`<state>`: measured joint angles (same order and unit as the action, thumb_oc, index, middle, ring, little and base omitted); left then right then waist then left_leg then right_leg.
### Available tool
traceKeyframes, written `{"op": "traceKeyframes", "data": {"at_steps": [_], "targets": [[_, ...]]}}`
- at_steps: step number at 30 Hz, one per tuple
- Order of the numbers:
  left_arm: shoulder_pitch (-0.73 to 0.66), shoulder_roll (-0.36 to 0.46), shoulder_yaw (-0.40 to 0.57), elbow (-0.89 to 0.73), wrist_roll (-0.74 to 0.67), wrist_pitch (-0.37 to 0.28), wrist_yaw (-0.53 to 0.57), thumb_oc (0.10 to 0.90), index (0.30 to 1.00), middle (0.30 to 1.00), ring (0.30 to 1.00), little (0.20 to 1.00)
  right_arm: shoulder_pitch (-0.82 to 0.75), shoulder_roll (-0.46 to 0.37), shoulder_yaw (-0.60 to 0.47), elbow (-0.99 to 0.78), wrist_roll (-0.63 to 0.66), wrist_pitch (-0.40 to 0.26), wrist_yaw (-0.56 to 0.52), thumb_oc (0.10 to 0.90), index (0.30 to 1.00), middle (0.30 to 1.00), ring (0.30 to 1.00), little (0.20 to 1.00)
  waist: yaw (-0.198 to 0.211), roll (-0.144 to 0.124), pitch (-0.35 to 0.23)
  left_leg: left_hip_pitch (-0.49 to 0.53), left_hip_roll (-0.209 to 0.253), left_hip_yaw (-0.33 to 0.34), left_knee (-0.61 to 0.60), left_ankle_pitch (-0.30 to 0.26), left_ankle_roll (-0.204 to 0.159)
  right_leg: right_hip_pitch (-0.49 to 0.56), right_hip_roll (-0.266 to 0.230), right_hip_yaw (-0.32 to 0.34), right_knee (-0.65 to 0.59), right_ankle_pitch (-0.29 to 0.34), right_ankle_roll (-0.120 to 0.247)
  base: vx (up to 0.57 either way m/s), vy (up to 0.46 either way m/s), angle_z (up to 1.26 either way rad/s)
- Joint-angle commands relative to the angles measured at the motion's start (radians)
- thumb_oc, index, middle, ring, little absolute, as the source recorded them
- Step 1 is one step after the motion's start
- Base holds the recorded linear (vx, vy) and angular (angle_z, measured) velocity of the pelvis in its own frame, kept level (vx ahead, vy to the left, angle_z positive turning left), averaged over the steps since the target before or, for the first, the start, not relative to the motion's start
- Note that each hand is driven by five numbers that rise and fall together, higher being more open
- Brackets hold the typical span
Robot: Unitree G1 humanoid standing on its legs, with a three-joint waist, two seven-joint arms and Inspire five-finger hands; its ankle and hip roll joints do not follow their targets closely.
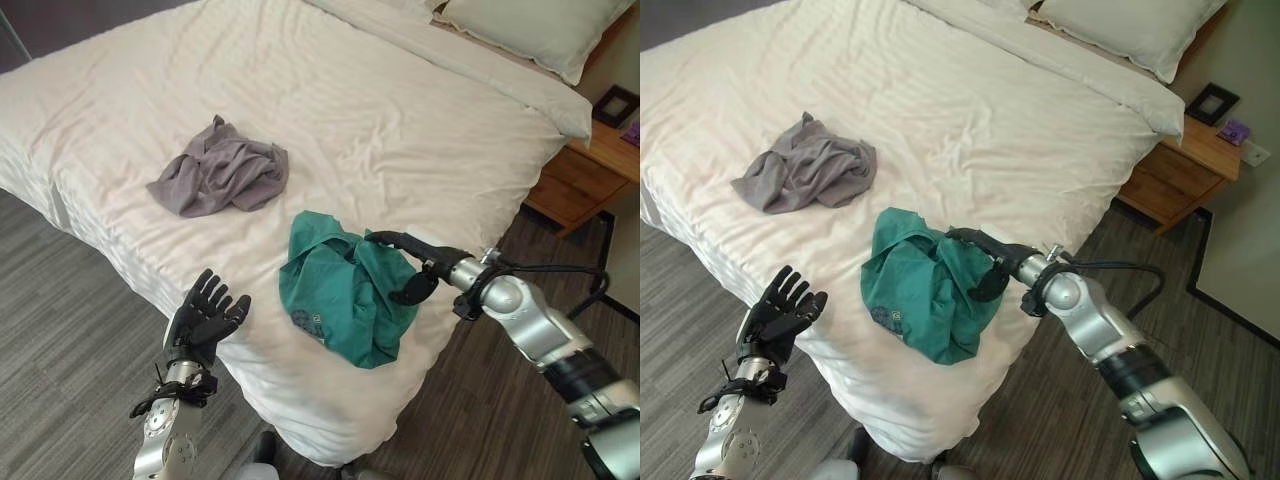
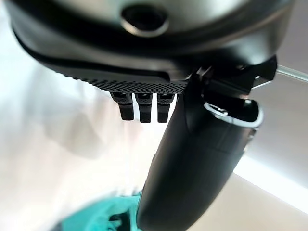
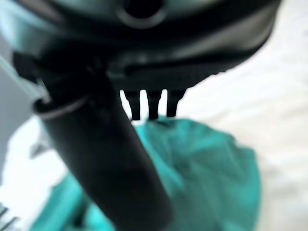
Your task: Pick up bed clothes into laundry basket.
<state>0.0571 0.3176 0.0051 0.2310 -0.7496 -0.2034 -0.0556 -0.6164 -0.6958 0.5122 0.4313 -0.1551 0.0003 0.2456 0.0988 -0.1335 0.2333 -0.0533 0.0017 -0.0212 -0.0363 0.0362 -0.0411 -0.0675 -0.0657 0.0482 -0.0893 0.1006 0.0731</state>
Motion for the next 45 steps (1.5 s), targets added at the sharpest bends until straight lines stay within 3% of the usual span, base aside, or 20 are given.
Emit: {"op": "traceKeyframes", "data": {"at_steps": [1, 2, 4, 7, 10, 11, 13, 17, 18, 20, 23, 29, 30, 32, 33, 35, 37, 45], "targets": [[-0.108, 0.062, -0.029, -0.081, -0.027, -0.078, -0.002, 0.800, 0.900, 0.900, 0.900, 0.900, -0.214, 0.025, 0.067, 0.226, -0.053, -0.015, -0.134, 0.800, 0.900, 0.900, 0.900, 0.900, 0.018, 0.041, 0.028, -0.082, -0.023, -0.037, 0.021, -0.018, 0.023, -0.015, -0.009, -0.001, 0.088, -0.108, 0.043, -0.09, 0.003, 0.33], [-0.118, 0.060, -0.044, -0.085, -0.030, -0.076, 0.006, 0.800, 0.900, 0.900, 0.900, 0.900, -0.245, 0.087, 0.111, 0.420, -0.072, -0.008, -0.158, 0.800, 0.900, 0.900, 0.900, 0.900, 0.036, 0.055, 0.048, -0.104, -0.025, -0.046, 0.012, -0.001, 0.018, -0.034, -0.010, -0.011, 0.084, -0.097, 0.042, -0.05, 0.013, 0.30], [-0.122, 0.058, -0.053, -0.075, -0.016, -0.072, 0.011, 0.800, 0.900, 0.900, 0.900, 0.900, -0.232, 0.144, 0.137, 0.566, -0.111, -0.007, -0.176, 0.800, 0.900, 0.900, 0.900, 0.900, 0.052, 0.072, 0.066, -0.124, -0.029, -0.055, 0.004, 0.013, 0.013, -0.048, -0.010, -0.020, 0.075, -0.089, 0.040, -0.03, 0.011, 0.15], [-0.124, 0.045, -0.045, -0.057, 0.000, -0.068, 0.019, 0.800, 0.900, 0.900, 0.900, 0.900, -0.144, 0.213, 0.169, 0.634, -0.215, -0.005, -0.175, 0.800, 0.900, 0.900, 0.900, 0.900, 0.064, 0.084, 0.081, -0.135, -0.029, -0.064, -0.001, 0.020, 0.010, -0.047, -0.010, -0.029, 0.061, -0.088, 0.042, 0.02, 0.004, 0.12], [-0.115, 0.030, -0.024, -0.036, -0.001, -0.071, 0.027, 0.800, 0.900, 0.900, 0.900, 0.900, -0.065, 0.241, 0.180, 0.589, -0.273, -0.006, -0.148, 0.800, 0.900, 0.900, 0.900, 0.900, 0.059, 0.082, 0.079, -0.129, -0.028, -0.068, -0.003, 0.013, 0.011, -0.037, -0.009, -0.029, 0.052, -0.092, 0.044, 0.05, 0.002, 0.00], [-0.105, 0.025, 0.000, -0.022, 0.006, -0.077, 0.035, 0.800, 0.900, 0.900, 0.900, 0.900, 0.024, 0.252, 0.163, 0.541, -0.296, -0.011, -0.136, 0.400, 0.300, 0.300, 0.300, 0.300, 0.052, 0.077, 0.073, -0.122, -0.027, -0.070, 0.000, 0.006, 0.013, -0.028, -0.011, -0.026, 0.050, -0.097, 0.045, 0.04, 0.006, -0.02], [-0.104, 0.026, 0.018, -0.021, 0.012, -0.086, 0.045, 0.800, 0.900, 0.900, 0.900, 0.900, 0.090, 0.249, 0.147, 0.501, -0.288, -0.020, -0.124, 0.400, 0.300, 0.300, 0.300, 0.300, 0.043, 0.073, 0.068, -0.116, -0.026, -0.070, 0.001, -0.001, 0.015, -0.023, -0.013, -0.022, 0.053, -0.103, 0.045, 0.02, 0.007, -0.04], [-0.120, 0.037, 0.023, -0.039, 0.021, -0.097, 0.055, 0.800, 0.900, 0.900, 0.900, 0.900, 0.191, 0.166, 0.054, 0.352, -0.213, -0.024, -0.123, 0.400, 0.300, 0.300, 0.300, 0.300, 0.009, 0.055, 0.056, -0.097, -0.023, -0.058, 0.003, -0.012, 0.018, -0.019, -0.014, -0.009, 0.063, -0.112, 0.044, 0.00, 0.000, 0.00], [-0.129, 0.033, 0.027, -0.048, 0.024, -0.097, 0.059, 0.800, 0.900, 0.900, 0.900, 0.900, 0.226, 0.101, -0.028, 0.228, -0.148, -0.032, -0.147, 0.400, 0.300, 0.300, 0.300, 0.300, -0.014, 0.042, 0.051, -0.085, -0.018, -0.045, 0.002, -0.016, 0.018, -0.017, -0.013, 0.000, 0.066, -0.112, 0.045, 0.00, 0.000, 0.00], [-0.128, 0.032, 0.024, -0.049, 0.025, -0.096, 0.056, 0.800, 0.900, 0.900, 0.900, 0.900, 0.248, 0.073, -0.070, 0.178, -0.119, -0.034, -0.151, 0.400, 0.300, 0.300, 0.300, 0.300, -0.021, 0.038, 0.049, -0.079, -0.017, -0.040, 0.001, -0.018, 0.019, -0.015, -0.012, 0.004, 0.066, -0.113, 0.045, 0.00, 0.007, 0.02], [-0.132, 0.025, 0.025, -0.050, 0.027, -0.093, 0.048, 0.800, 0.900, 0.900, 0.900, 0.900, 0.308, -0.016, -0.246, 0.003, -0.030, -0.054, -0.199, 0.400, 0.300, 0.300, 0.300, 0.300, -0.048, 0.027, 0.031, -0.055, -0.014, -0.021, -0.001, -0.029, 0.022, -0.007, -0.010, 0.022, 0.070, -0.115, 0.047, 0.02, 0.012, -0.20], [-0.126, 0.017, 0.015, -0.058, 0.021, -0.077, 0.026, 0.800, 0.900, 0.900, 0.900, 0.900, 0.369, -0.097, -0.476, -0.114, 0.068, -0.080, -0.271, 0.400, 0.300, 0.300, 0.300, 0.300, -0.071, 0.017, -0.006, -0.018, -0.015, -0.011, -0.006, -0.043, 0.029, 0.014, -0.009, 0.039, 0.074, -0.124, 0.049, 0.02, 0.008, -0.16], [-0.122, 0.017, 0.023, -0.059, 0.021, -0.072, 0.018, 0.800, 0.900, 0.900, 0.900, 0.900, 0.390, -0.124, -0.575, -0.173, 0.114, -0.096, -0.295, 0.400, 0.300, 0.300, 0.300, 0.300, -0.080, 0.013, -0.024, -0.003, -0.014, -0.008, -0.010, -0.049, 0.031, 0.022, -0.010, 0.042, 0.076, -0.128, 0.051, 0.03, 0.014, 0.01], [-0.115, 0.017, 0.024, -0.063, 0.022, -0.069, 0.016, 0.800, 0.900, 0.900, 0.900, 0.900, 0.398, -0.135, -0.607, -0.175, 0.129, -0.100, -0.310, 0.400, 0.300, 0.300, 0.300, 0.300, -0.081, 0.011, -0.033, 0.004, -0.013, -0.006, -0.012, -0.051, 0.031, 0.028, -0.009, 0.044, 0.076, -0.130, 0.051, 0.01, 0.005, 0.02], [-0.102, 0.016, 0.035, -0.061, 0.023, -0.064, 0.014, 0.800, 0.900, 0.900, 0.900, 0.900, 0.398, -0.148, -0.677, -0.217, 0.188, -0.115, -0.336, 0.400, 0.300, 0.300, 0.300, 0.300, -0.089, 0.004, -0.048, 0.009, -0.012, -0.002, -0.008, -0.048, 0.033, 0.029, -0.006, 0.053, 0.081, -0.124, 0.052, 0.03, 0.004, -0.06], [-0.101, 0.016, 0.033, -0.062, 0.023, -0.064, 0.014, 0.800, 0.900, 0.900, 0.900, 0.900, 0.404, -0.148, -0.681, -0.221, 0.188, -0.114, -0.335, 0.400, 0.300, 0.300, 0.300, 0.300, -0.087, 0.004, -0.050, 0.018, -0.012, -0.003, -0.012, -0.058, 0.034, 0.037, -0.006, 0.052, 0.079, -0.134, 0.053, 0.03, 0.012, -0.08], [-0.072, 0.010, 0.060, -0.067, 0.022, -0.056, 0.012, 0.800, 0.900, 0.900, 0.900, 0.900, 0.417, -0.155, -0.792, -0.274, 0.275, -0.151, -0.374, 0.400, 0.300, 0.300, 0.300, 0.300, -0.096, 0.000, -0.079, 0.031, -0.011, 0.009, -0.011, -0.058, 0.037, 0.044, -0.005, 0.065, 0.079, -0.126, 0.054, 0.00, 0.034, -0.11], [-0.039, -0.001, 0.107, -0.076, 0.050, -0.045, 0.011, 0.800, 0.900, 0.900, 0.900, 0.900, 0.504, -0.154, -0.994, -0.469, 0.271, -0.183, -0.425, 0.400, 0.300, 0.300, 0.300, 0.300, -0.131, 0.001, -0.122, 0.072, -0.016, 0.032, -0.009, -0.081, 0.047, 0.059, -0.004, 0.093, 0.105, -0.133, 0.063, 0.02, 0.042, -0.10]]}}
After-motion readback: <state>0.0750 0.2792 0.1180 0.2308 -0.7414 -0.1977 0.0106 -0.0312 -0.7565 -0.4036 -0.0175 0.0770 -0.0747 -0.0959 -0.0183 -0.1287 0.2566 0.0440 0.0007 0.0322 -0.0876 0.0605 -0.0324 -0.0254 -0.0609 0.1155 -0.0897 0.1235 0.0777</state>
